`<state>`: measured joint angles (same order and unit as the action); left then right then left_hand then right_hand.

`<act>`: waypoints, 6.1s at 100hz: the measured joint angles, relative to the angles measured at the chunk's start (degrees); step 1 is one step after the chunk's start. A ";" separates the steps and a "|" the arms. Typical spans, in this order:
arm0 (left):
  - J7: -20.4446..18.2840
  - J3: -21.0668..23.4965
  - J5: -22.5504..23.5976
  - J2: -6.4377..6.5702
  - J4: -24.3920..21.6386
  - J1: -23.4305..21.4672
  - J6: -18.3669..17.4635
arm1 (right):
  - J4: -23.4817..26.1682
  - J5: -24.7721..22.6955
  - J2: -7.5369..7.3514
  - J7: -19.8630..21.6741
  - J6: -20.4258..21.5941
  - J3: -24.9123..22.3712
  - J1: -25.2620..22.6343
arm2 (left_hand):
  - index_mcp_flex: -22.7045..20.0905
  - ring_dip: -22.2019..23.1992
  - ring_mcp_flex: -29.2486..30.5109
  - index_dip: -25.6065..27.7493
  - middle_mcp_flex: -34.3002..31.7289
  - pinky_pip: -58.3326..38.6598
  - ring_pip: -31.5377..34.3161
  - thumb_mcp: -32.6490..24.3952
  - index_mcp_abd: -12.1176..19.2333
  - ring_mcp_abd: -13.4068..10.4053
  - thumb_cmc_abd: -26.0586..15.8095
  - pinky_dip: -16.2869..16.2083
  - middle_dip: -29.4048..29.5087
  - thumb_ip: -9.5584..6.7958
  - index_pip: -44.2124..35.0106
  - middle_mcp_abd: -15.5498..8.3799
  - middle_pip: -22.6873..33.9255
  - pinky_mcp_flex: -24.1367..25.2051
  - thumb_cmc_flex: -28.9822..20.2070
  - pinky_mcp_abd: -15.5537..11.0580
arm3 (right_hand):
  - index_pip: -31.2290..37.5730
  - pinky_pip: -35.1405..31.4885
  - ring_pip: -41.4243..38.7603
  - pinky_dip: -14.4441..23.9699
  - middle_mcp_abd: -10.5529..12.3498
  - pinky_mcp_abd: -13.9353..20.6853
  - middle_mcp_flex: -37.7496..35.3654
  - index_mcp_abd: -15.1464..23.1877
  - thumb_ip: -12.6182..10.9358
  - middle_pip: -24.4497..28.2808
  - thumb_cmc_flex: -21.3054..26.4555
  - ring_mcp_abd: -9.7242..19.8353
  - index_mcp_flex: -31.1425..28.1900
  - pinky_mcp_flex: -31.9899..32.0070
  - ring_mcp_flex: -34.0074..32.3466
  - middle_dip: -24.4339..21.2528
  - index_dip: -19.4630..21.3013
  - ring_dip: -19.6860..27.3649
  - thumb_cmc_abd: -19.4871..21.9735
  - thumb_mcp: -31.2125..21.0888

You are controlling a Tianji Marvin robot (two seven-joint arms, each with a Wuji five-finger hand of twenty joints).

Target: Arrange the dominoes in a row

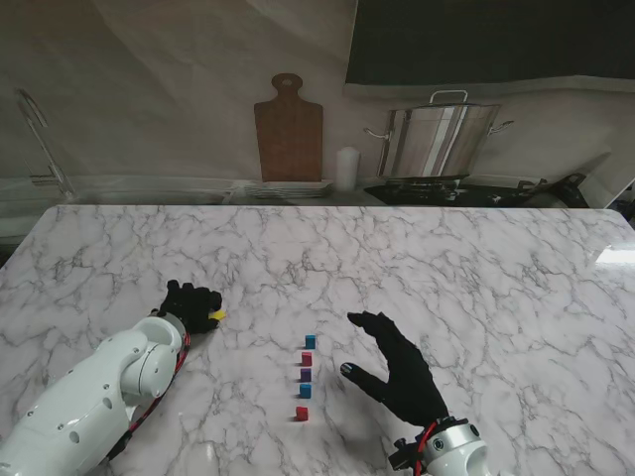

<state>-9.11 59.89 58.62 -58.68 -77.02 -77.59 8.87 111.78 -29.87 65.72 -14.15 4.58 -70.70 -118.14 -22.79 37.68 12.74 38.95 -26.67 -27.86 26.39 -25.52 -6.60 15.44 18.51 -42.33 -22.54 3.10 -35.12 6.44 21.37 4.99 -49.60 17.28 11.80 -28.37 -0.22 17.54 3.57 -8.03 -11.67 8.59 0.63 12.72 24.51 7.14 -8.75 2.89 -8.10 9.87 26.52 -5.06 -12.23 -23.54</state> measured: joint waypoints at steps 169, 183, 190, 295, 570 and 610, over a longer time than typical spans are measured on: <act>0.59 -0.72 -0.17 -0.16 -0.38 0.41 -2.39 | -0.02 -0.05 0.00 -0.08 0.02 0.20 0.19 | -8.91 2.52 2.67 -5.22 -15.33 -3.80 4.54 -2.28 0.13 -0.32 7.41 4.18 -20.65 2.43 1.89 -3.49 5.46 -0.14 -6.50 0.56 | 0.01 -0.01 0.00 0.00 0.00 0.00 0.00 0.00 0.00 0.01 0.00 -0.02 0.00 0.00 -0.02 0.00 -0.60 0.00 0.00 0.00; 0.60 -0.47 -0.79 -0.16 -0.54 0.31 -2.55 | -0.02 -0.05 0.01 -0.14 0.02 0.20 0.19 | -11.15 2.55 -0.16 -7.83 -8.62 -0.68 3.49 2.79 -0.21 0.03 3.52 2.38 -11.88 2.33 4.41 -2.63 7.34 -0.09 -6.71 0.56 | 0.02 -0.01 0.00 0.00 0.00 0.00 0.00 0.00 0.00 0.02 0.00 -0.02 0.00 0.00 -0.02 0.00 -0.61 0.00 0.00 0.00; 0.46 -0.17 -1.06 -0.17 -0.66 0.18 -2.82 | -0.02 -0.05 0.01 -0.17 0.01 0.20 0.19 | -11.77 2.55 -0.89 -8.99 -7.02 0.05 3.30 5.17 -0.21 0.03 1.50 1.95 -10.45 2.33 5.42 -2.36 6.84 -0.01 -6.52 0.56 | 0.02 -0.01 0.00 0.00 0.00 0.00 0.00 0.00 0.00 0.02 0.00 -0.02 0.00 0.00 -0.02 0.00 -0.61 0.00 0.00 0.00; 1.04 -4.37 -2.10 -0.14 0.82 2.40 -1.63 | 0.02 0.13 0.04 -0.21 0.01 0.05 0.13 | 0.75 2.24 2.27 23.76 -4.16 -3.29 3.14 -2.25 -1.43 0.05 7.69 -0.23 -5.94 2.53 -24.21 0.84 5.29 0.49 -5.86 0.51 | 0.02 -0.02 0.00 0.00 0.00 0.00 0.00 0.00 0.00 0.04 0.00 -0.03 0.00 0.00 -0.02 0.00 -0.61 0.00 0.00 0.00; 8.32 -7.92 -19.55 -4.16 -8.37 0.90 3.27 | 0.02 0.81 0.14 -0.43 0.14 -0.11 0.02 | -6.50 2.59 15.05 -3.60 -31.74 -19.36 6.76 2.02 3.13 0.01 7.06 3.01 -17.96 2.52 -26.45 -5.62 -3.56 -0.87 -9.37 0.67 | 0.70 -0.07 0.00 0.00 -0.01 0.00 0.00 0.00 0.00 0.64 0.00 -0.11 0.00 -0.08 -0.03 0.00 -0.69 0.00 0.00 0.00; 11.74 -16.66 -23.32 -6.36 -0.93 8.15 3.57 | 0.04 1.48 0.20 -0.28 0.15 -0.61 -0.06 | -6.55 2.64 13.48 -3.69 -29.86 -16.86 6.76 3.66 4.05 0.01 6.27 3.04 -20.36 2.52 -25.98 -5.82 -3.00 -0.79 -9.47 0.73 | 0.70 -0.07 0.00 0.00 -0.01 0.00 0.00 0.00 0.00 0.65 0.00 -0.11 0.00 -0.08 -0.03 0.00 -0.70 0.00 0.00 0.00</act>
<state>2.63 43.23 35.30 -65.05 -77.95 -69.45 12.44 111.82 -28.39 65.92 -14.43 4.73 -71.31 -118.20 -29.34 40.32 26.22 35.25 -56.54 -44.72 33.15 -21.85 -2.55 15.45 24.78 -39.28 -42.91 5.62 -61.10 0.62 18.37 4.21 -59.06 18.01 12.50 -28.44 -0.22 17.54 3.56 -8.03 -11.67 8.59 0.63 13.37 24.51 7.02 -8.75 2.81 -8.13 9.87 25.82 -5.06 -12.23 -23.54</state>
